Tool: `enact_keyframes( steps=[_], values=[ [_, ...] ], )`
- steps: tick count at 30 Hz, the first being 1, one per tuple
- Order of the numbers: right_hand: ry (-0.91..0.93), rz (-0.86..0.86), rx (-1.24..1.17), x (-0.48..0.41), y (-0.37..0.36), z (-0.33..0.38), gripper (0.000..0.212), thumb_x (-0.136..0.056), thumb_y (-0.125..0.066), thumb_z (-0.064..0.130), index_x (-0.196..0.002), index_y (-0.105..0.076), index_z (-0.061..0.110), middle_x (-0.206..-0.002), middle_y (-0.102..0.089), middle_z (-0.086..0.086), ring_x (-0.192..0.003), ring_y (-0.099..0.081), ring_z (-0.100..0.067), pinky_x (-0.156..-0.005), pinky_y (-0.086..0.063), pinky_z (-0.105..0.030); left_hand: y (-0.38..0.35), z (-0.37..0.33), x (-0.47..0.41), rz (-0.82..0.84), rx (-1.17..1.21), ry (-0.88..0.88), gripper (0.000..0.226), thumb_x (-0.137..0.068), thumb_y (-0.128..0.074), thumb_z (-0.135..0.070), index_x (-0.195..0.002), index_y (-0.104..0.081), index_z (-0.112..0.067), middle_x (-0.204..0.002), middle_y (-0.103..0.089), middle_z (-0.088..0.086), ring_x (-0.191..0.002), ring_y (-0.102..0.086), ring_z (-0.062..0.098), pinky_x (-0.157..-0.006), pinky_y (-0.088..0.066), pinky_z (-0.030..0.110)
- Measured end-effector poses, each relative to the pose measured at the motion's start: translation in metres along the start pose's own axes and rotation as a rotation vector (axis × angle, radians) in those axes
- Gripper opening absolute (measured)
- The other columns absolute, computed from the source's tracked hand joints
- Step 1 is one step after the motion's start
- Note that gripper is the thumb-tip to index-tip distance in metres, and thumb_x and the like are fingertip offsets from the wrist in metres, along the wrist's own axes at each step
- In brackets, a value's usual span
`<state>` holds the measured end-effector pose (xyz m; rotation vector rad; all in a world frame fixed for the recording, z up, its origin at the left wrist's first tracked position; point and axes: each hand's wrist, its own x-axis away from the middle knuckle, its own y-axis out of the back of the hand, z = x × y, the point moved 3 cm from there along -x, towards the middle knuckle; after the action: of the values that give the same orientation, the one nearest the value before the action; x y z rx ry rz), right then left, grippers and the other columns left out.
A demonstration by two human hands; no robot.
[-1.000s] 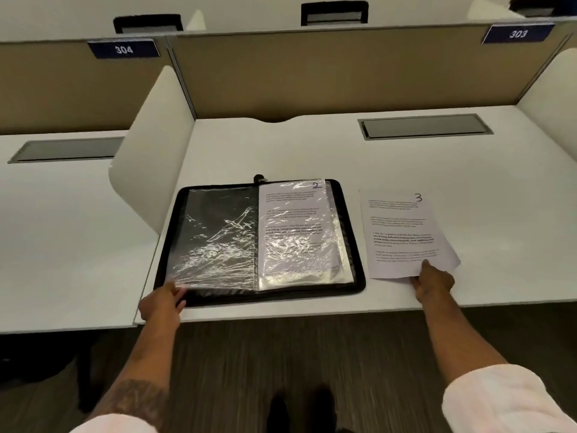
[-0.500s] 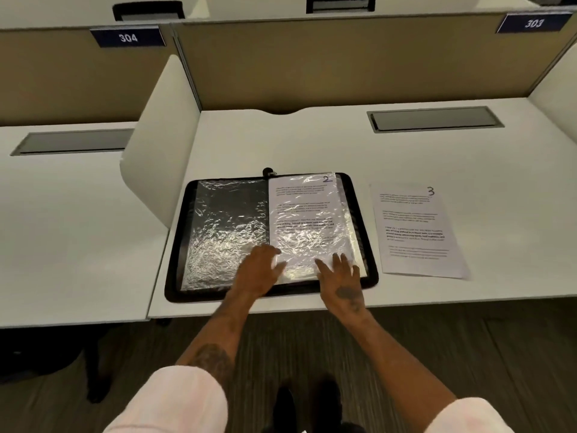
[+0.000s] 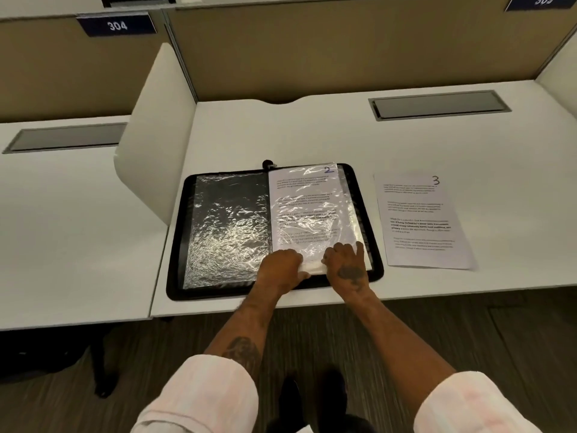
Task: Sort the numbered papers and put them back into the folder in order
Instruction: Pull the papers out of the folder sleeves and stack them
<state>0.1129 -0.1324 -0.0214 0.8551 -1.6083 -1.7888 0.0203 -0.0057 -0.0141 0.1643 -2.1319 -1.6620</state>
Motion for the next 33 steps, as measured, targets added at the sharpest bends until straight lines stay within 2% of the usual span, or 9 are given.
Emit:
enact_keyframes(
  steps=[10, 13, 16, 19, 22, 24, 26, 30, 33],
  values=[
    [0.138, -0.233, -0.020, -0.015, 0.024, 0.016, 0.017, -0.072, -0.079, 0.011, -0.081, -0.065, 0.011, -0.080, -0.065, -0.009, -0.077, -0.063, -0.029, -0.092, -0.049, -0.053, 0.003, 0.003, -0.001, -0.051, -0.034, 0.047, 0.024, -0.098, -0.044, -0.024, -0.111, -0.060, -0.011, -0.104, -0.066, 0.011, -0.093, -0.064, 0.032, -0.076, -0.048, 0.037],
    [0.330, -0.344, -0.082, -0.001, 0.026, 0.022, 0.003, -0.083, -0.065, 0.013, -0.081, -0.064, 0.011, -0.078, -0.062, -0.009, -0.075, -0.058, -0.026, -0.079, -0.047, -0.041, 0.003, 0.006, -0.003, -0.061, 0.003, 0.071, 0.024, -0.099, -0.041, -0.024, -0.106, -0.060, -0.010, -0.100, -0.067, 0.012, -0.089, -0.064, 0.032, -0.072, -0.046, 0.037],
    [0.570, -0.280, -0.158, 0.017, 0.017, 0.036, 0.005, -0.081, -0.060, 0.010, -0.077, -0.062, 0.009, -0.073, -0.058, -0.008, -0.067, -0.053, -0.022, -0.064, -0.044, -0.033, 0.001, 0.008, -0.007, -0.065, 0.020, 0.041, 0.024, -0.100, -0.037, -0.021, -0.104, -0.057, -0.009, -0.099, -0.067, 0.013, -0.089, -0.064, 0.034, -0.072, -0.046, 0.038],
    [0.438, -0.130, -0.101, 0.022, -0.015, 0.038, 0.029, -0.083, -0.060, 0.014, -0.108, -0.066, 0.001, -0.106, -0.066, -0.017, -0.098, -0.062, -0.031, -0.088, -0.052, -0.040, -0.002, 0.009, -0.006, -0.101, 0.017, -0.039, 0.028, -0.103, -0.033, -0.025, -0.117, -0.052, -0.008, -0.103, -0.067, 0.013, -0.093, -0.064, 0.035, -0.077, -0.050, 0.044],
    [0.206, 0.160, -0.053, 0.013, -0.033, 0.034, 0.074, -0.089, -0.057, 0.045, -0.145, -0.038, 0.000, -0.150, -0.035, -0.024, -0.140, -0.034, -0.035, -0.116, -0.026, -0.045, -0.003, 0.008, -0.005, -0.112, -0.004, -0.060, 0.035, -0.105, -0.031, -0.031, -0.127, -0.049, -0.012, -0.111, -0.065, 0.011, -0.096, -0.064, 0.033, -0.079, -0.050, 0.044],
    [0.124, 0.314, -0.077, 0.007, -0.037, 0.031, 0.092, -0.088, -0.026, 0.071, -0.154, -0.017, 0.007, -0.160, -0.010, -0.018, -0.149, -0.011, -0.031, -0.121, -0.007, -0.045, -0.002, 0.007, -0.005, -0.099, -0.015, -0.039, 0.034, -0.104, -0.033, -0.033, -0.126, -0.051, -0.015, -0.114, -0.064, 0.008, -0.098, -0.064, 0.030, -0.078, -0.049, 0.042],
    [0.113, 0.366, -0.064, 0.003, -0.033, 0.030, 0.111, -0.072, 0.011, 0.084, -0.155, -0.009, 0.012, -0.161, -0.003, -0.014, -0.150, -0.003, -0.027, -0.121, 0.001, -0.045, -0.002, 0.004, -0.005, -0.087, -0.015, -0.018, 0.031, -0.102, -0.039, -0.031, -0.126, -0.052, -0.016, -0.117, -0.062, 0.007, -0.101, -0.062, 0.028, -0.078, -0.049, 0.042],
    [0.129, 0.314, 0.006, 0.016, -0.024, 0.034, 0.095, -0.083, 0.004, 0.071, -0.152, -0.023, 0.012, -0.157, -0.025, -0.014, -0.148, -0.017, -0.026, -0.118, 0.002, -0.049, -0.005, 0.001, -0.006, -0.063, -0.005, 0.007, 0.036, -0.099, -0.046, -0.024, -0.133, -0.048, -0.015, -0.128, -0.056, 0.006, -0.111, -0.058, 0.027, -0.082, -0.050, 0.043],
    [0.093, 0.266, 0.054, 0.042, -0.030, 0.035, 0.084, -0.090, -0.006, 0.065, -0.143, -0.043, 0.011, -0.146, -0.045, -0.018, -0.137, -0.040, -0.033, -0.115, -0.017, -0.054, -0.012, 0.000, -0.004, -0.047, 0.014, 0.015, 0.045, -0.098, -0.045, -0.023, -0.143, -0.039, -0.017, -0.142, -0.046, 0.006, -0.122, -0.051, 0.028, -0.088, -0.051, 0.046]
  ],
)
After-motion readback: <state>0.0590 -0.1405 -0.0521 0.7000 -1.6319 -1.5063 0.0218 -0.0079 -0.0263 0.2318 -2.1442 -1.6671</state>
